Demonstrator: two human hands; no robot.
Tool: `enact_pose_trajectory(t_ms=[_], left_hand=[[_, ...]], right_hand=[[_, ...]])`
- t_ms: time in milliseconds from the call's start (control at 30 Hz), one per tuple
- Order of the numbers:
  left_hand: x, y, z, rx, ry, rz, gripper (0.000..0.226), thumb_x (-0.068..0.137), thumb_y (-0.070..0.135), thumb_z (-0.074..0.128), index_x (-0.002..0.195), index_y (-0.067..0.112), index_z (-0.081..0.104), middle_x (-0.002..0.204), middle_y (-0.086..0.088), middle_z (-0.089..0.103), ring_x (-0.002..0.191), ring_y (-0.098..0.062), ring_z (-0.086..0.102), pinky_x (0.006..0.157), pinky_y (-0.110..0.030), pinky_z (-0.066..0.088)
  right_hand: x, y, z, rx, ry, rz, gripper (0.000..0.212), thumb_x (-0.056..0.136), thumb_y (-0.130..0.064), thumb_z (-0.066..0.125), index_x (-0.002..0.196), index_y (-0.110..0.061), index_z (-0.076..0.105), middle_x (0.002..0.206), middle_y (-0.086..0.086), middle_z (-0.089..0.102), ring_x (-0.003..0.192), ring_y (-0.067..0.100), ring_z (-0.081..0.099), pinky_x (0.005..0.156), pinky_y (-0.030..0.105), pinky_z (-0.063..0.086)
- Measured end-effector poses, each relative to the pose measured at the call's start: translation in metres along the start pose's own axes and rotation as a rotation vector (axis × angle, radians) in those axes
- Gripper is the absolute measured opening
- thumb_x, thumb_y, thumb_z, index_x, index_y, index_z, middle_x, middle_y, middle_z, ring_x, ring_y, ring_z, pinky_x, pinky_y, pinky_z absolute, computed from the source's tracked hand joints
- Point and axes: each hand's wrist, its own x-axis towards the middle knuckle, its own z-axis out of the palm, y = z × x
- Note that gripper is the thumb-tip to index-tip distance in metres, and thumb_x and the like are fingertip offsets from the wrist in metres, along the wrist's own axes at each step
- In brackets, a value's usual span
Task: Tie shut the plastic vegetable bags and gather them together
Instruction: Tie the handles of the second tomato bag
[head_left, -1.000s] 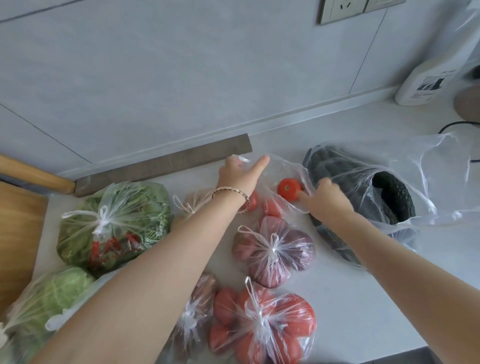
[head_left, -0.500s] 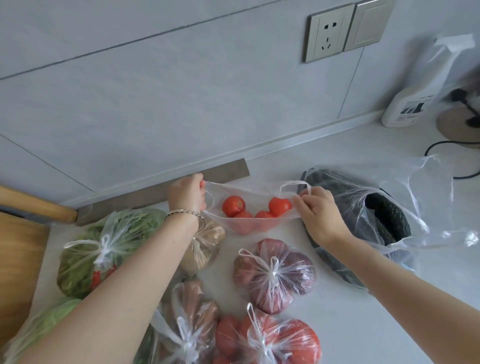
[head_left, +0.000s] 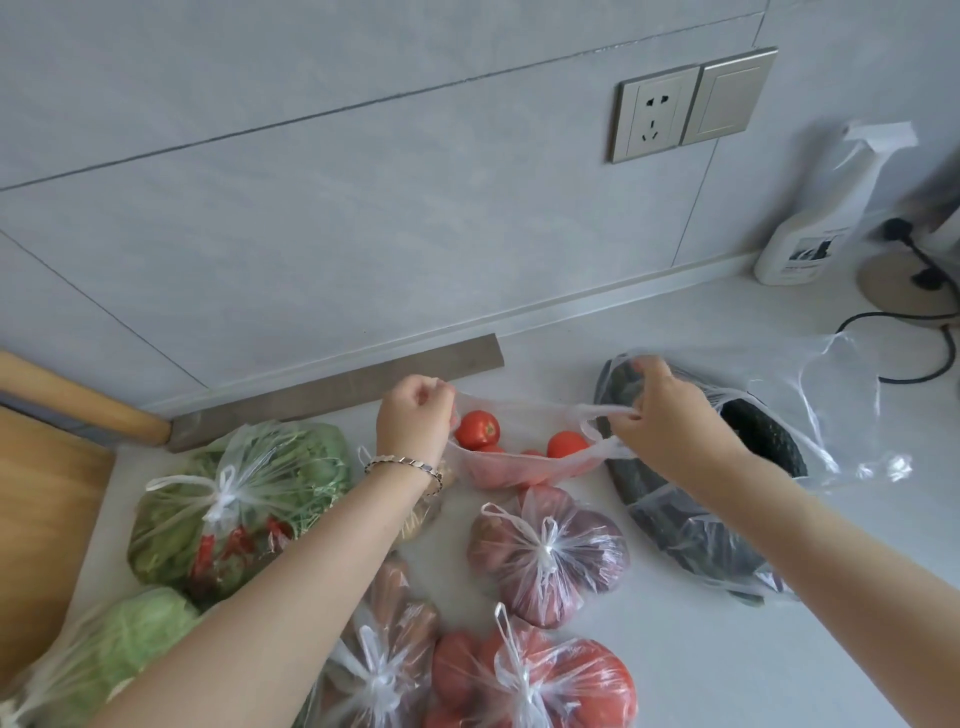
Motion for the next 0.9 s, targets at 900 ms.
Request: enact_pose_trajectory(t_ms=[900], left_hand=[[0.006,-0.006,0.038,-0.201,-0.273,-0.021,0.016,0.078,-0.002,0.065,0.074,0.013,0.062,0.050,0.006,0.060,0.042,0.000,0.055,0.051,-0.013,0.049]], right_hand=[[0.059,-0.036,0.064,0.859,-0.094,0.070,0.022,0.088,0.000,0.051,0.100,-0.006,0.069,0.064,0.001,0.056,0.052,0.008,0.045,0.050,0.013,0.043]])
